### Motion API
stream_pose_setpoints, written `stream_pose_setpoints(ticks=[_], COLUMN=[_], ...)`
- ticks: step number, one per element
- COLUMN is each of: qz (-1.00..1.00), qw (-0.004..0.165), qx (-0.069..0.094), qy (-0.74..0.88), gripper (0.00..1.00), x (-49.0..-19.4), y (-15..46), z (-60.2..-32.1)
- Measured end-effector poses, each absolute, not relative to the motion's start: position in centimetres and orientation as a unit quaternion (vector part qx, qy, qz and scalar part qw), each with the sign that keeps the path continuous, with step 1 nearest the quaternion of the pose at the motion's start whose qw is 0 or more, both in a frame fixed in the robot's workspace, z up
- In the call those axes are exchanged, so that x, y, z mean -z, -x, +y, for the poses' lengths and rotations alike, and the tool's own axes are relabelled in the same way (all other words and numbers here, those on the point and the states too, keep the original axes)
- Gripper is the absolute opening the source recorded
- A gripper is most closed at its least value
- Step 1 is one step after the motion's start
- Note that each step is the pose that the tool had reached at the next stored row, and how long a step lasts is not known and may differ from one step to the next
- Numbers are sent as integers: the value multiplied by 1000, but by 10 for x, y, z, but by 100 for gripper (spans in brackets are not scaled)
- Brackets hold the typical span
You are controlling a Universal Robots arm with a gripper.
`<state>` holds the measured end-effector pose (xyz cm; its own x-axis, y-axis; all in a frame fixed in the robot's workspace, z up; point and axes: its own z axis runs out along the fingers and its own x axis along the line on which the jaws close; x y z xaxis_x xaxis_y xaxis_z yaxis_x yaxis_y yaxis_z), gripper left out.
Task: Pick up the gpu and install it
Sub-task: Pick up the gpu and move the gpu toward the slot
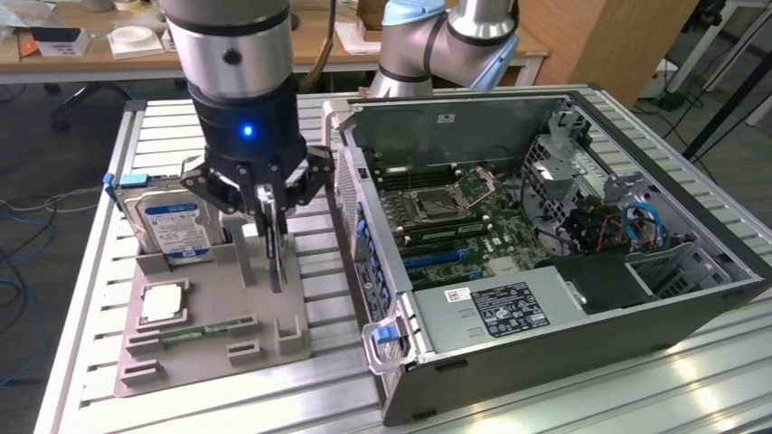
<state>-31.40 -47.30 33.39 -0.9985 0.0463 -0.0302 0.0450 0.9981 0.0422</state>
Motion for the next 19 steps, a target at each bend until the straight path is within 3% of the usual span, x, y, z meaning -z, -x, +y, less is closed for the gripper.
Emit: stream_pose_setpoints(ticks=[19], qz=[999], qw=[18], qx=[-20], qy=[-24], gripper=[26], x=[-359], y=[314], z=[-471])
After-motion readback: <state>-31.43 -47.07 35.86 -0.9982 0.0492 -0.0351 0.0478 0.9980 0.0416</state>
